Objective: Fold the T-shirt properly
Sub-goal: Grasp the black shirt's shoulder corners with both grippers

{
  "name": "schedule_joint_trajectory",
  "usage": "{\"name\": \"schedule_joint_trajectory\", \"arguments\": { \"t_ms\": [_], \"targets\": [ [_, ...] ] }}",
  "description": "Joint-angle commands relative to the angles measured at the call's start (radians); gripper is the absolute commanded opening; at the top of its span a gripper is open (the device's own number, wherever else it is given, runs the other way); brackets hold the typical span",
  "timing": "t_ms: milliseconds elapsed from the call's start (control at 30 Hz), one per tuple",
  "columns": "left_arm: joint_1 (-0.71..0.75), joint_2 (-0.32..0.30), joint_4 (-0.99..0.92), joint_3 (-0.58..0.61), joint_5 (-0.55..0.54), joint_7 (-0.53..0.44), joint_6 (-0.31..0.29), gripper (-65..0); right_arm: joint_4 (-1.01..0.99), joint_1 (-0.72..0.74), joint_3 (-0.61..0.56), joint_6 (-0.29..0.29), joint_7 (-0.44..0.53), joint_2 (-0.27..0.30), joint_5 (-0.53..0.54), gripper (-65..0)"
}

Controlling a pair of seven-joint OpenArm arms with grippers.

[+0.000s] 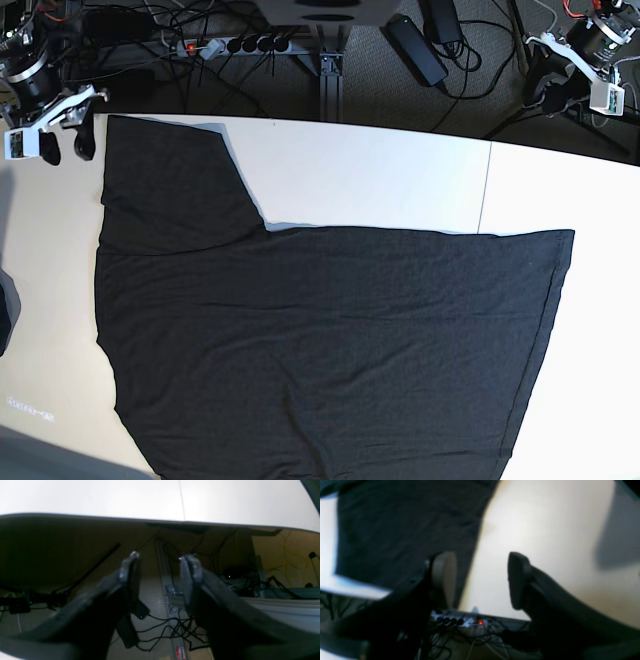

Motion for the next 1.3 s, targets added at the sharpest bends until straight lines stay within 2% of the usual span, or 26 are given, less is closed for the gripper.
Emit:
{"name": "schedule_joint_trajectory", "arguments": {
  "t_ms": [0, 67, 133, 300, 500, 600, 867, 1033, 1100, 1233, 1267],
  "targets": [
    [0.014, -0.019, 0.013, -0.008, -0.014, -0.014, -0.016, -34.5, -0.018, 0.009, 0.012, -0.065, 0.008, 0.017, 0.002, -31.4],
    [0.017, -0.032, 0.013, -0.008, -0.014, -0.015, -0.016, -34.5, -0.089, 0.046, 0.012, -0.084, 0.000, 0.018, 0.005, -31.4],
    [0.018, -0.042, 0.013, -0.008, -0.014, -0.014, -0.016, -34.5, -0.158, 0.087, 0.012, -0.080, -0.023, 0.019, 0.056, -31.5],
    [0.018, -0.044, 0.013, -0.008, -0.014, -0.014, -0.016, -34.5, -0.245, 0.149, 0.009, 0.037, -0.166, 0.021, 0.217, -31.6],
    [0.018, -0.043, 0.013, -0.008, -0.016, -0.010, -0.016, -34.5, -0.245, 0.148, -0.018, 0.123, -0.233, 0.021, 0.361, -31.6],
    [0.020, -0.043, 0.013, -0.008, -0.016, -0.010, -0.016, -34.5, -0.245, 0.148, -0.068, 0.139, -0.237, 0.021, 0.377, -31.6],
    [0.020, -0.044, 0.013, -0.008, -0.040, -0.003, -0.016, -34.5, -0.245, 0.196, -0.208, 0.139, -0.230, 0.004, 0.351, -31.6],
    [0.010, -0.059, 0.016, -0.008, -0.148, 0.116, -0.016, -34.5, -0.245, 0.230, -0.238, 0.139, -0.227, -0.034, 0.341, -31.7],
    [-0.016, -0.079, 0.016, -0.014, -0.165, 0.134, -0.016, -34.5, -0.245, 0.237, -0.238, 0.138, -0.222, -0.048, 0.319, -37.2],
    [-0.096, -0.135, 0.016, -0.047, -0.167, 0.143, -0.016, -34.5, -0.245, 0.237, -0.237, 0.138, -0.200, -0.062, 0.255, -61.2],
    [-0.117, -0.153, 0.016, -0.052, -0.167, 0.144, -0.016, -34.5, -0.245, 0.237, -0.237, 0.139, -0.200, -0.062, 0.244, -65.0]
  ]
}}
